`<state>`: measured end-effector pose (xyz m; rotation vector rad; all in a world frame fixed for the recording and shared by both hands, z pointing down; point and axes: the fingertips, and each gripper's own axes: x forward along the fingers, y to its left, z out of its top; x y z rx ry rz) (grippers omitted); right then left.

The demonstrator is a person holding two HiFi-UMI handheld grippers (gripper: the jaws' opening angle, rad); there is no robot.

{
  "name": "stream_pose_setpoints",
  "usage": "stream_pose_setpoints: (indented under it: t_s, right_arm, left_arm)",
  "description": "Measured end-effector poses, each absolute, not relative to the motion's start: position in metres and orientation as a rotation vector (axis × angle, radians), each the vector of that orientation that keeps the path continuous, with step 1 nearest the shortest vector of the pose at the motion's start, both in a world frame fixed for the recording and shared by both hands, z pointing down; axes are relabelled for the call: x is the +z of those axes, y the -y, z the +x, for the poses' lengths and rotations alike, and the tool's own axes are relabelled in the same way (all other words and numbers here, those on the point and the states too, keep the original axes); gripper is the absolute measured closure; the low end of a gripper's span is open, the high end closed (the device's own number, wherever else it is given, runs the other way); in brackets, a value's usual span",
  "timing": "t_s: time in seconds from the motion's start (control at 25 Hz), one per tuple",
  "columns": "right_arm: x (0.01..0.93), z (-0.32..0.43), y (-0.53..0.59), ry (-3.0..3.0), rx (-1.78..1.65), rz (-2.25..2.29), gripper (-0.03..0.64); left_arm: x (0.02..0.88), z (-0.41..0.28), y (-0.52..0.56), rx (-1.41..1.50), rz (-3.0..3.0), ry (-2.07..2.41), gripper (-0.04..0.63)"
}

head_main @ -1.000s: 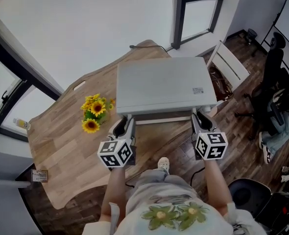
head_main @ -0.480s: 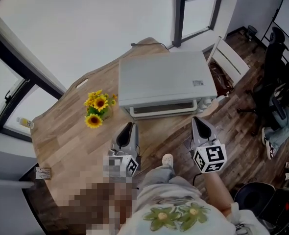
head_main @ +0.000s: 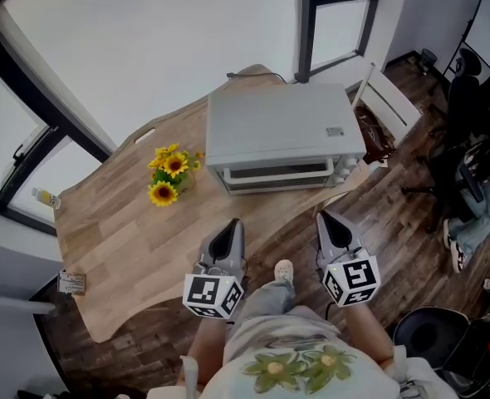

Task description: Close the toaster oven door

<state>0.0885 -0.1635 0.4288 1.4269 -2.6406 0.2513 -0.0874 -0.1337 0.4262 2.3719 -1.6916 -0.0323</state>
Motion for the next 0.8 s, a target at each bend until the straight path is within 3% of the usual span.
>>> stream_pose_setpoints:
  t_s: [0.8]
  right_arm:
    - [0.439, 0.099, 0.091, 2.651, 0.262, 1.38, 0.618]
  left_arm:
    - [0.438, -0.066, 0.06, 0.008, 2.366, 1.667, 0.592]
